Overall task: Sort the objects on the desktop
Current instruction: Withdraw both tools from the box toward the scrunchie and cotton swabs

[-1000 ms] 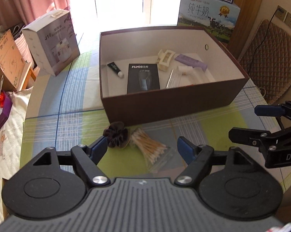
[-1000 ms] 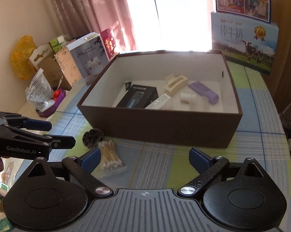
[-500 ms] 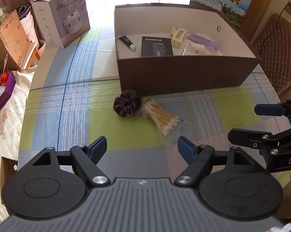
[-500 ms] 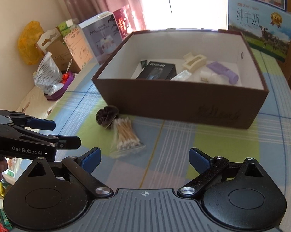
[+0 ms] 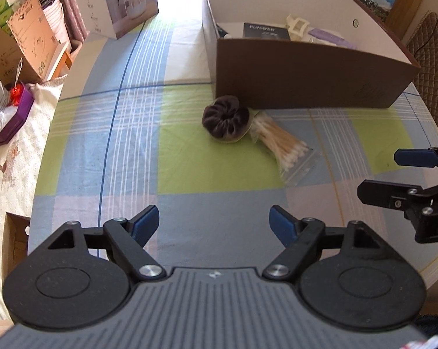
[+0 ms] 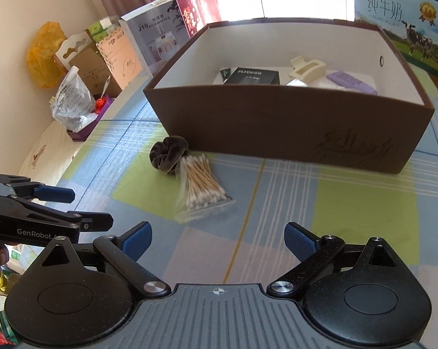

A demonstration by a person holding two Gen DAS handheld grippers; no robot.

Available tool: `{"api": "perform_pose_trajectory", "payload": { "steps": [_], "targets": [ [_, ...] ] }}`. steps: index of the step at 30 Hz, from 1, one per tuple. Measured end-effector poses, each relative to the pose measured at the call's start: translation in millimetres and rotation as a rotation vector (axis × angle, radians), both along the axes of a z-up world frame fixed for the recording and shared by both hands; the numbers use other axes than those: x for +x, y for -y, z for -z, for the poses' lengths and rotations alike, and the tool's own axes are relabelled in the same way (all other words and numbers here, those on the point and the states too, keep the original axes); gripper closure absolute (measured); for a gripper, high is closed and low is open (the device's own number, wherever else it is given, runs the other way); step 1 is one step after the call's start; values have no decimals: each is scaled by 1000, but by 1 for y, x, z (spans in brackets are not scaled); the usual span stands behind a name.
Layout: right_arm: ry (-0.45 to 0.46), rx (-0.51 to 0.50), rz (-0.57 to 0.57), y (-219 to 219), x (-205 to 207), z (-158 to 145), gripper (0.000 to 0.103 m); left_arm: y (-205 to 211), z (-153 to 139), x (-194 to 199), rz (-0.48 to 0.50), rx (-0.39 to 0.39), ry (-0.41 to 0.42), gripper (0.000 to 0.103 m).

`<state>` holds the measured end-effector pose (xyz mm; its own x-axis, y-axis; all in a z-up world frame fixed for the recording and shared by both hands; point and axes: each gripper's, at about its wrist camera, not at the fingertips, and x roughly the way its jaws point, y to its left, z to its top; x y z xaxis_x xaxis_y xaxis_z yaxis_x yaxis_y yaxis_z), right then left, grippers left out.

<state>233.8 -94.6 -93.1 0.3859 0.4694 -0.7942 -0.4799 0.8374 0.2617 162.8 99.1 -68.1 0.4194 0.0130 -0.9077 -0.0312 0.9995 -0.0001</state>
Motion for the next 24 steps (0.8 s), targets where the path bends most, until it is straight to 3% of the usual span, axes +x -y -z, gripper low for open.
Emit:
{"api": "perform_pose_trajectory", "payload": {
  "steps": [9,16,24],
  "targets": [
    [3,-3,-20,-19,3,18,8,-14,11,4,-14,10,-4,23],
    [62,13,-12,-32,14,28,9,-24,22,14,-16,4,-6,23],
    [104,-20,-66,-54,32,45,34,-35,37,27,-17,7,-2,23]
  ]
}}
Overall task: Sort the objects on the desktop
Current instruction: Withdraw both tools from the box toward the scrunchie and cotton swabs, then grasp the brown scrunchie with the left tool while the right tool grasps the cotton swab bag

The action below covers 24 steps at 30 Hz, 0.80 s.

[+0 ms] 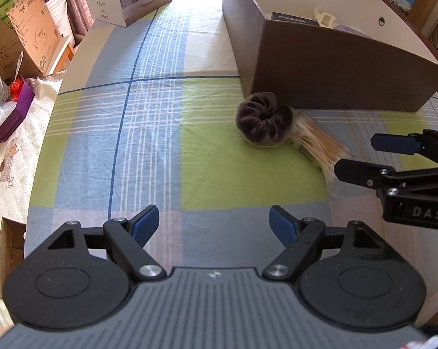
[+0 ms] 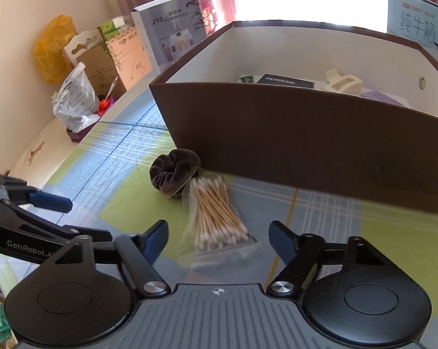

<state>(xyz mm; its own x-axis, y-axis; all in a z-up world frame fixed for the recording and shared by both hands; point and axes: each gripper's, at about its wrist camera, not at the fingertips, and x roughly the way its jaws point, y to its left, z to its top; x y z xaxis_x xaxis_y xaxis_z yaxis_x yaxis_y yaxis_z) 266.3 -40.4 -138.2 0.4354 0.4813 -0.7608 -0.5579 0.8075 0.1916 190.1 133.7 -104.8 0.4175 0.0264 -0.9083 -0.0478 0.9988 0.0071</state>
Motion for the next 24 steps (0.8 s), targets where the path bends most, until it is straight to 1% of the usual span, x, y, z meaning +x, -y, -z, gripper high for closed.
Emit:
{"api": "perform_pose_trajectory", "payload": {
  "steps": [4,7,10,12,14,18,24],
  "targets": [
    [3,-32,-31,-10,8,12,38,-8,7,10,-8,2,5,23],
    [1,-50,-45,-16,13,20,45,-11,9,16,-1,6,14,23],
    [12,-58,-53,-19,14,24,53,-10,10,19,18,12,20,23],
    [15,-65,-51,-18,14,24,62,-8,10,21,35,9,27,23],
    [21,-84,-45,-17,12,24,66,-4,10,22,57,5,35,23],
    [22,-111,0,-7,10,23,67,5,11,26,108,-8,54,23],
    [-2,-129,139,29,12,20,67,15,12,39,184,-16,95,23]
  ]
}}
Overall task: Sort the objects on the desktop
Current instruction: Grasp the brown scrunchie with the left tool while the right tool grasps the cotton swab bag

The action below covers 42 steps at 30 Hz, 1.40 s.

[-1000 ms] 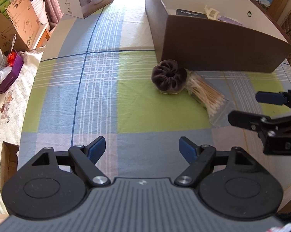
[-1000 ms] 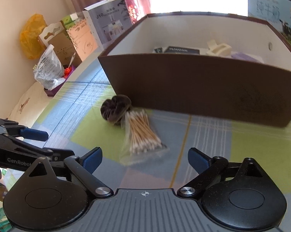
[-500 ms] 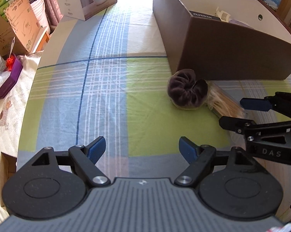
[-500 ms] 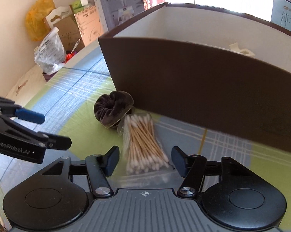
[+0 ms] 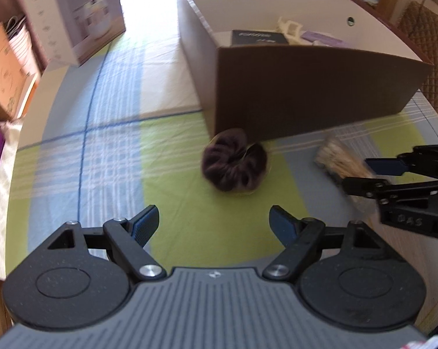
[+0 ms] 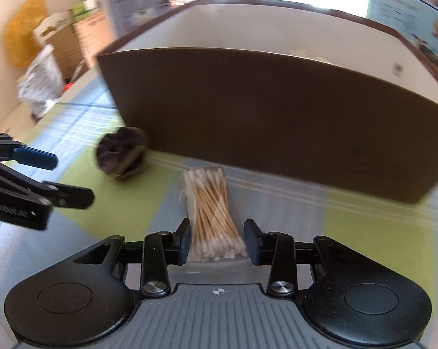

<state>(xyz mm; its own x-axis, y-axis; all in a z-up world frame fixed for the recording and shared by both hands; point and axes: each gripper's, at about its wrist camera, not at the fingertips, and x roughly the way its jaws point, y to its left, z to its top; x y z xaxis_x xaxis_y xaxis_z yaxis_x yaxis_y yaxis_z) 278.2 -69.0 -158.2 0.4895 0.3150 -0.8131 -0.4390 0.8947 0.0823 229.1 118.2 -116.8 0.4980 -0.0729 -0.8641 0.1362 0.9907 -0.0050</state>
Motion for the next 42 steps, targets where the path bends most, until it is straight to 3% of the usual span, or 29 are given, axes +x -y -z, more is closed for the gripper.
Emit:
{"api": "perform_pose_trajectory", "payload": {
  "steps": [8,10,13,18,26,33,42],
  "targets": [
    [-16,-4,152,50,0,-3,67,14,7,30,108,38,59,25],
    [-18,-6,172,58,0,-3,67,19,13,38,122,65,58,34],
    [-20,-7,195,69,-2,-5,67,23,17,43,135,62,54,56],
    [-27,-4,207,85,-6,-8,67,31,16,34,131,60,57,73],
    [-28,3,181,102,-17,-12,67,60,7,4,131,-71,-34,75],
    [-20,6,127,100,-14,-9,56,97,9,-4,135,-47,-58,70],
    [13,-52,41,87,-7,-4,55,106,15,2,75,-27,-69,66]
  ]
}}
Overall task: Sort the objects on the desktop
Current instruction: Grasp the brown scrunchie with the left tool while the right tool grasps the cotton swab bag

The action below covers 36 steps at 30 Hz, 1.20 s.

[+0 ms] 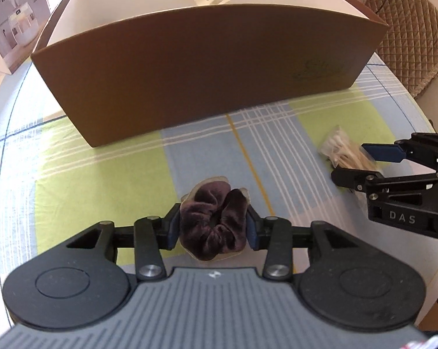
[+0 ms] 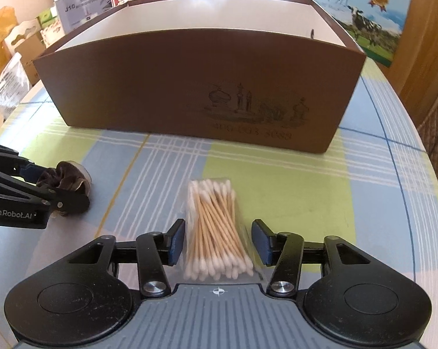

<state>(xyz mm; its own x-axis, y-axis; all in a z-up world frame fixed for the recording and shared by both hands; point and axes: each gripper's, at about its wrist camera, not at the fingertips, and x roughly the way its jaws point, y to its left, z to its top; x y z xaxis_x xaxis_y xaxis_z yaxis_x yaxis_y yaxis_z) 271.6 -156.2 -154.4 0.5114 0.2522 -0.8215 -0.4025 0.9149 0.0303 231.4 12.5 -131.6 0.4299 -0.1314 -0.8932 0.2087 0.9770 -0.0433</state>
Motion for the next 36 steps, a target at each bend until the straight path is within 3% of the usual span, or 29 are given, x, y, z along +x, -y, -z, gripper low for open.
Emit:
{"api": "perform_pose_trajectory", "payload": {
  "steps": [6,12,27,36],
  "targets": [
    [14,-6,-50,-1,-2,2,70,8,1,-2,-8,30,17,68],
    [-3,1,-79,1,-3,1,76,6,-1,-6,-26,22,15,73],
    [-76,60,-96,13,-19,-6,79,10,-6,-27,-32,-3,7,77],
    [-69,75,-102,14,-26,-14,79,13,-16,-36,-34,-5,29,77]
  ]
}}
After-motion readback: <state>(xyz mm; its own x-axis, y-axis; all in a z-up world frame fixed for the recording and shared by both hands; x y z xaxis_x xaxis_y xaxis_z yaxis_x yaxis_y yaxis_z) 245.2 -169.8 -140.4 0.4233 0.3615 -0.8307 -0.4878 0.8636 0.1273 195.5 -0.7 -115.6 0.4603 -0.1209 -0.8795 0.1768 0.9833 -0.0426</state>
